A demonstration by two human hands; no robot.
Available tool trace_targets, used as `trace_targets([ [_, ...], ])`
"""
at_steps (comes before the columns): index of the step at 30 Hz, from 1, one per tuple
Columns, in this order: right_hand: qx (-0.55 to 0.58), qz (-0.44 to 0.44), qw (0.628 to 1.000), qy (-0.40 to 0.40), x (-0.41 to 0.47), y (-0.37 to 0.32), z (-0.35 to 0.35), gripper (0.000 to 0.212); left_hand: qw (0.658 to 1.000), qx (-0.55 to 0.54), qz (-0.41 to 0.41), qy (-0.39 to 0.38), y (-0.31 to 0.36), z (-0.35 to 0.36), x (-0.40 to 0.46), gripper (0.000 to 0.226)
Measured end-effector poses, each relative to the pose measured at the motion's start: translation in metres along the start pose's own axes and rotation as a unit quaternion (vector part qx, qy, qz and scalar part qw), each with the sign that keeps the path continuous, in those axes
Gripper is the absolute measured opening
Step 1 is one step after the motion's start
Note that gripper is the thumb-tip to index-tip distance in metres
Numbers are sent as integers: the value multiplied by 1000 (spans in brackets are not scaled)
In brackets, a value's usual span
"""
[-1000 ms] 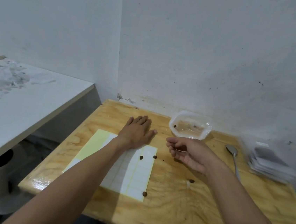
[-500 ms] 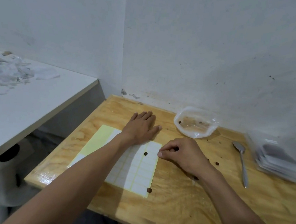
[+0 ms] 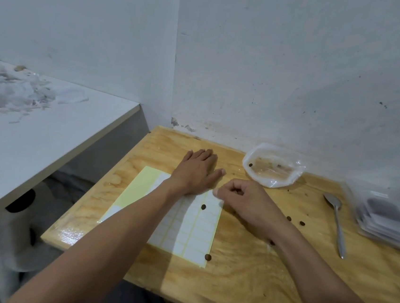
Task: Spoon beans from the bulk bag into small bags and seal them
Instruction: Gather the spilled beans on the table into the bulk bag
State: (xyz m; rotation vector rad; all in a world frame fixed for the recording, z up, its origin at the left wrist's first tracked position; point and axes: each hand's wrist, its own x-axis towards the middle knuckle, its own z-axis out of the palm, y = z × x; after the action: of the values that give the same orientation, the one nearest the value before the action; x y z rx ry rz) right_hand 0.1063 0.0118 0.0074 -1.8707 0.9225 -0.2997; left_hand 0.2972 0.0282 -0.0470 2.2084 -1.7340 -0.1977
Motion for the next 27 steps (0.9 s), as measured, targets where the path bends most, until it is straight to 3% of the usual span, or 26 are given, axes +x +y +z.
trace_targets([
  [4,-76,-87,993,-17,2,7,12,24,1000,5,3,5,0,0,0,60],
  [11,-109,-90,990,-25,3,8,17,9,1000,3,1,2,0,1,1,61],
  [13,-36,-47,998,-34,1,1,15,17,1000,1,2,1,-1,1,1,61],
  [15,105,38,993,-29,2,-3,6,27,1000,1,2,-1,-1,1,1,62],
  [17,238,127,962,-34,3,-7,-5,16,1000,1,3,5,1,1,0,59],
  [19,315,153,936,-45,0,-7,-14,15,1000,-18,12,20,2,-1,-1,63],
  [21,261,124,955,-59,-8,-6,-17,17,996,-46,40,61,1,-2,-3,68],
  [23,111,51,989,-87,-24,-6,-17,17,994,-38,60,78,0,-3,-6,68],
  [25,-14,-27,991,-130,-37,-8,-16,12,997,19,73,25,1,-3,-11,74],
  [27,-72,-69,977,-187,-42,-4,-12,19,996,53,66,-41,5,-1,-15,81],
])
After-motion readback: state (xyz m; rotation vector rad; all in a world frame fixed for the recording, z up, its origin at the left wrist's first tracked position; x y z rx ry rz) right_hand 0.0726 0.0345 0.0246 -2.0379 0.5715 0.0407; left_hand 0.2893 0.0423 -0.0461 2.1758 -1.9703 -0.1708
